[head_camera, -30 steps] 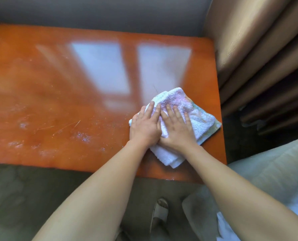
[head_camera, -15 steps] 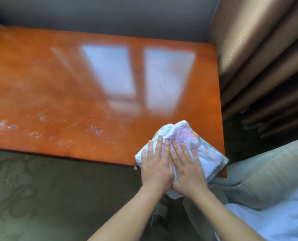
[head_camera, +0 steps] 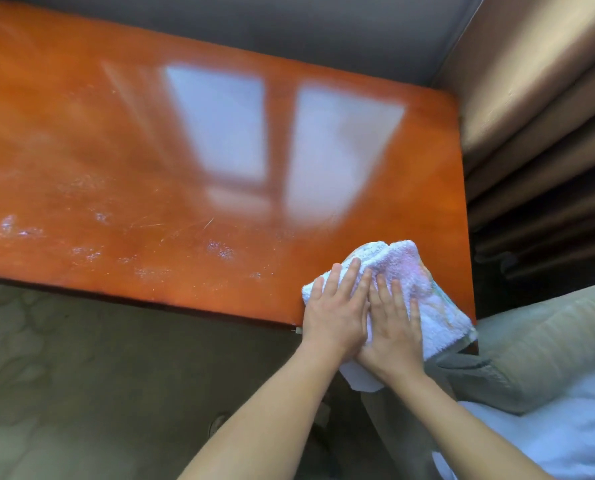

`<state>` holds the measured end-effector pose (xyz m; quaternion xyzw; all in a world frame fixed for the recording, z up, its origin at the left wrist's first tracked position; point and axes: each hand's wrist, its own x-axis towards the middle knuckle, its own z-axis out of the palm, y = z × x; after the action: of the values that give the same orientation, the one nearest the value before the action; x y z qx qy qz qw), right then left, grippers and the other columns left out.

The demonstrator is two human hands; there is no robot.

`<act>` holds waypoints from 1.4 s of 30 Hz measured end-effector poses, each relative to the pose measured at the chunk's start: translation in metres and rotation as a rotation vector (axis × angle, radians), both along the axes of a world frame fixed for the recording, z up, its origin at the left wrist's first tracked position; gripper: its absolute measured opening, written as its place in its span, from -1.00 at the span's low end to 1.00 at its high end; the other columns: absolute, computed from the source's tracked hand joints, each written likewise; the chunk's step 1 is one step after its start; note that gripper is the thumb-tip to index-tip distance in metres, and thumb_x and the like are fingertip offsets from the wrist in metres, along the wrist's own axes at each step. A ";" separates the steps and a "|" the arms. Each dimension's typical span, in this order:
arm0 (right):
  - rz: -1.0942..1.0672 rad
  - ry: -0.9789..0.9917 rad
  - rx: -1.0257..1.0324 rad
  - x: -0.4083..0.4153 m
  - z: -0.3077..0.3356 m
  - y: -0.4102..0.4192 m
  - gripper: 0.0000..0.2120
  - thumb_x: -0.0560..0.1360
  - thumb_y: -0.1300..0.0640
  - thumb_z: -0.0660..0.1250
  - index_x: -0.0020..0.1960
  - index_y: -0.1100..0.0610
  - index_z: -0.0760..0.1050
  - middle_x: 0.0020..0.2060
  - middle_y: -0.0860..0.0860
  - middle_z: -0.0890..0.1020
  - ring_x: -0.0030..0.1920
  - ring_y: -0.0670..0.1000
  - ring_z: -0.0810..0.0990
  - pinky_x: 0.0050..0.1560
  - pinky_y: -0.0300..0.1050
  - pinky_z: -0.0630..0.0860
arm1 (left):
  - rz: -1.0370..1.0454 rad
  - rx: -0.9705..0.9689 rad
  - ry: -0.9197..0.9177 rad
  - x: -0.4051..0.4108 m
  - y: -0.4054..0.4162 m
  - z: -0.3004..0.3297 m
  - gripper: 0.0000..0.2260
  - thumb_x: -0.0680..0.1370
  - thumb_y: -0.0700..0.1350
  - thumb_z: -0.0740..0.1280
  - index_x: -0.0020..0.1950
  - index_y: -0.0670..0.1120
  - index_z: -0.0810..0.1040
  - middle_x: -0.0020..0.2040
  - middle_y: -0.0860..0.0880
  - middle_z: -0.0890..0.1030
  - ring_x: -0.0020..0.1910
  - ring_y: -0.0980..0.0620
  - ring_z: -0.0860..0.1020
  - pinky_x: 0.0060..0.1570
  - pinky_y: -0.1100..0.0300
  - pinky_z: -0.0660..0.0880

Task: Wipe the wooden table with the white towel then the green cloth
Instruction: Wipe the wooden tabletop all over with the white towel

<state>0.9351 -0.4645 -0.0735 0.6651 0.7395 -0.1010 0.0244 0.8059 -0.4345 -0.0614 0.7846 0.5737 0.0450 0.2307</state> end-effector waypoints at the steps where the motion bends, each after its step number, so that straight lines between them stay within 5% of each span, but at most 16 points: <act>1: 0.007 -0.001 0.008 -0.013 -0.001 0.003 -0.04 0.39 -0.35 0.17 0.59 0.10 -0.09 0.58 0.05 0.04 0.57 0.09 -0.07 0.50 0.23 -0.10 | 0.019 0.022 -0.002 -0.013 0.002 0.000 -0.52 0.61 0.03 -0.05 0.55 0.02 0.09 0.57 0.01 0.01 0.53 -0.12 0.02 0.45 -0.10 0.06; 7: 0.036 0.052 0.042 -0.107 -0.001 0.016 -0.17 0.45 -0.29 0.03 0.58 0.14 0.01 0.57 0.08 0.10 0.56 0.13 0.00 0.50 0.25 -0.07 | 0.111 0.108 -0.015 -0.102 0.012 -0.004 -0.55 0.57 0.02 0.04 0.44 0.00 0.36 0.48 -0.01 0.32 0.41 -0.14 0.34 0.28 -0.10 0.36; 14: 0.155 0.148 0.032 -0.212 0.001 0.034 -0.21 0.44 -0.22 0.00 0.57 0.15 0.07 0.57 0.10 0.09 0.57 0.14 -0.03 0.49 0.24 -0.11 | 0.252 0.152 0.091 -0.205 0.017 -0.008 -0.56 0.57 -0.01 0.06 0.44 -0.02 0.37 0.48 -0.04 0.33 0.41 -0.16 0.34 0.25 -0.09 0.38; 19: 0.278 0.147 -0.002 -0.185 -0.003 0.041 -0.20 0.47 -0.17 0.11 0.59 0.12 -0.06 0.59 0.03 -0.01 0.57 0.06 -0.16 0.49 0.22 -0.08 | 0.427 0.129 0.134 -0.171 0.017 -0.001 -0.53 0.55 -0.01 0.01 0.45 -0.02 0.35 0.49 0.00 0.29 0.45 -0.13 0.28 0.33 -0.12 0.27; 27: 0.252 0.162 0.058 -0.086 -0.002 0.084 -0.23 0.39 -0.23 0.13 0.54 0.03 0.20 0.56 0.11 0.14 0.55 0.17 0.07 0.46 0.30 -0.03 | 0.434 0.036 0.091 -0.080 0.062 0.011 -0.49 0.49 -0.01 0.03 0.41 -0.03 0.41 0.48 0.00 0.33 0.44 -0.13 0.31 0.32 -0.11 0.28; 33: 0.297 0.167 0.059 -0.073 -0.002 0.135 -0.22 0.39 -0.23 0.12 0.57 -0.07 0.05 0.57 0.03 0.05 0.57 0.07 -0.08 0.49 0.23 -0.14 | 0.418 -0.057 0.065 -0.072 0.103 0.010 -0.45 0.53 -0.01 -0.09 0.55 0.02 0.06 0.57 0.07 -0.04 0.54 -0.05 -0.07 0.45 -0.05 -0.08; 37: 0.272 0.194 0.059 -0.078 0.000 0.187 -0.28 0.37 -0.24 0.03 0.52 -0.18 0.01 0.56 -0.09 0.05 0.57 0.01 -0.03 0.50 0.13 -0.17 | 0.442 -0.031 0.040 -0.075 0.145 0.013 -0.33 0.43 0.04 -0.30 0.56 0.01 0.00 0.57 0.07 -0.08 0.54 -0.05 -0.10 0.45 -0.05 -0.09; 42: 0.242 0.121 -0.014 -0.099 0.005 0.222 -0.13 0.27 -0.42 -0.08 0.55 -0.22 -0.11 0.54 -0.22 -0.16 0.54 -0.12 -0.23 0.50 0.06 -0.29 | 0.422 0.007 0.052 -0.099 0.179 0.005 -0.50 0.61 -0.01 0.00 0.55 0.05 0.00 0.57 0.08 -0.05 0.53 -0.03 -0.04 0.44 -0.03 -0.01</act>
<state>0.8358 -0.2424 -0.0683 0.5636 0.8136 -0.1425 -0.0037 0.7065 -0.2560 -0.0564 0.6487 0.7309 0.0739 0.1986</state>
